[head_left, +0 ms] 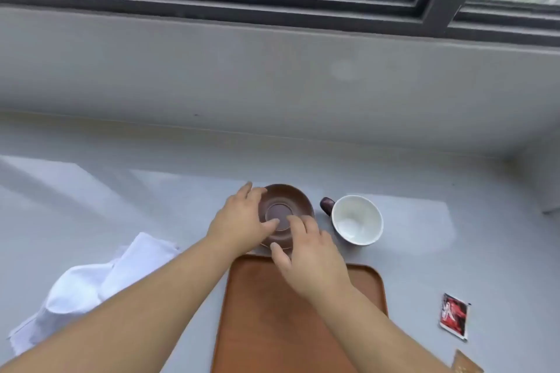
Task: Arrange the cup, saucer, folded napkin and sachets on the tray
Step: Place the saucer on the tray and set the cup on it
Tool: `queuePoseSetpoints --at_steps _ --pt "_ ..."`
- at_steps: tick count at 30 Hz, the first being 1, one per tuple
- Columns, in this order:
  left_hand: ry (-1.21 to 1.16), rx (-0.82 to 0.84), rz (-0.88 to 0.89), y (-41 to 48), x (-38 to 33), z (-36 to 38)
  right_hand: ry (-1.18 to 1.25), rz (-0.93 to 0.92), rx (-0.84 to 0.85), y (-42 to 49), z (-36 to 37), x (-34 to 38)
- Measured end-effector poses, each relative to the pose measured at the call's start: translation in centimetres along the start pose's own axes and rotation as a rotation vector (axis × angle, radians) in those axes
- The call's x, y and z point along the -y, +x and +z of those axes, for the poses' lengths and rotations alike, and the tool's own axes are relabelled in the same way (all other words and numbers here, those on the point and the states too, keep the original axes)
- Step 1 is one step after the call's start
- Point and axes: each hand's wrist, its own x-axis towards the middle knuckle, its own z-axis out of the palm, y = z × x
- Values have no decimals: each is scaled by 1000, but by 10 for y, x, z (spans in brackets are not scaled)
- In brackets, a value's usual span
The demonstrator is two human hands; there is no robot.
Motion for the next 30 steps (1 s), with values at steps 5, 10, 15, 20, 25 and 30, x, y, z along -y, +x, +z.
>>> queuePoseSetpoints --at_steps 5,10,15,20,25,30 --pt "-191 -7 -115 19 2 15 161 31 5 12 13 -15" --pt "-242 -11 -233 32 7 21 212 14 -36 22 12 -14" --pt "-286 -4 -268 26 15 14 287 24 -73 25 7 -5" --pt "-586 79 -345 -2 26 7 369 39 -140 10 -5 -2" --pt "-865 202 -365 -46 21 14 724 414 45 -17 -18 -25" --pt "-827 240 -352 -88 9 39 723 497 172 -57 -10 -52"
